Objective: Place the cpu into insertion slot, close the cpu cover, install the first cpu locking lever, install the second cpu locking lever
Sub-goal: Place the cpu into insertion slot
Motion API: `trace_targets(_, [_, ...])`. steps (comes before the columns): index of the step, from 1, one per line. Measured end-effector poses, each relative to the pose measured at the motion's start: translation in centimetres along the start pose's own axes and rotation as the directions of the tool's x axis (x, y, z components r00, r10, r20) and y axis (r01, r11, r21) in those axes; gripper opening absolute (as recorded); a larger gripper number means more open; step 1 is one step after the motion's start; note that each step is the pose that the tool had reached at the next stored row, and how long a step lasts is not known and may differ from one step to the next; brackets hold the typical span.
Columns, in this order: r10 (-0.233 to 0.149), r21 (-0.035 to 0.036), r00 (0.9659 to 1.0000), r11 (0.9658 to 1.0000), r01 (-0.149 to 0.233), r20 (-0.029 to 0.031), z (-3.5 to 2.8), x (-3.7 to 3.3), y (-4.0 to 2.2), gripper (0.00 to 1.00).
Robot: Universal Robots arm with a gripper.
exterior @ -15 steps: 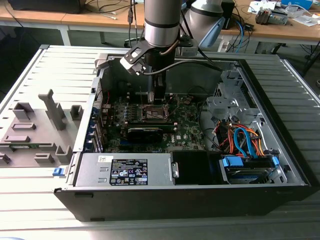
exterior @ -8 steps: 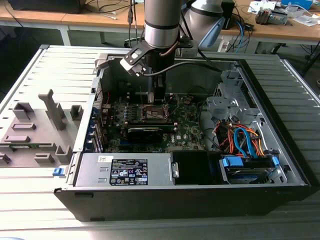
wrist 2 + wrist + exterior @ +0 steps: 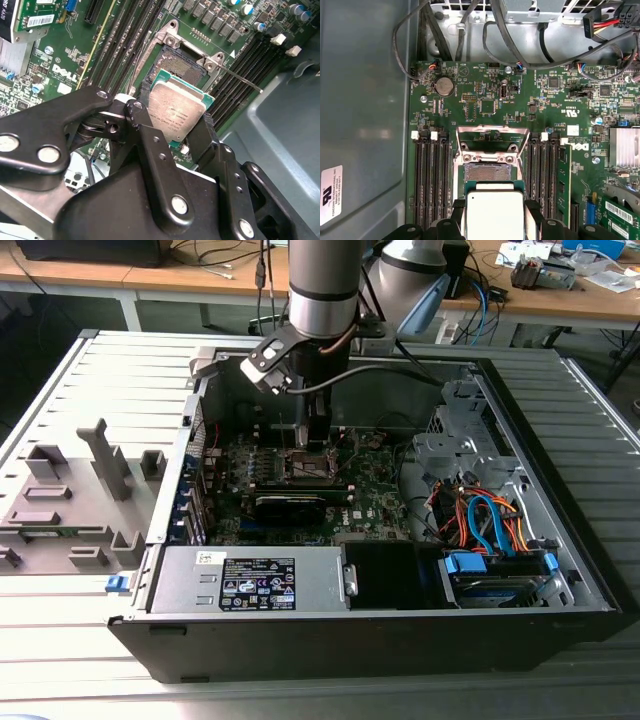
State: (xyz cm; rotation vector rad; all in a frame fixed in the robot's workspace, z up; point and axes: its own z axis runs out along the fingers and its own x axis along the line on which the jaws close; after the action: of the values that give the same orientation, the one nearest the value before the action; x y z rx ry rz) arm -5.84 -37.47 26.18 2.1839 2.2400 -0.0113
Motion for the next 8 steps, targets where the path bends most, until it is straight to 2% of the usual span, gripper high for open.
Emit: trace_targets(8, [0.0, 0.0, 1.0, 1.0, 0.0, 0.0, 0.22, 0.0, 0.0, 0.55])
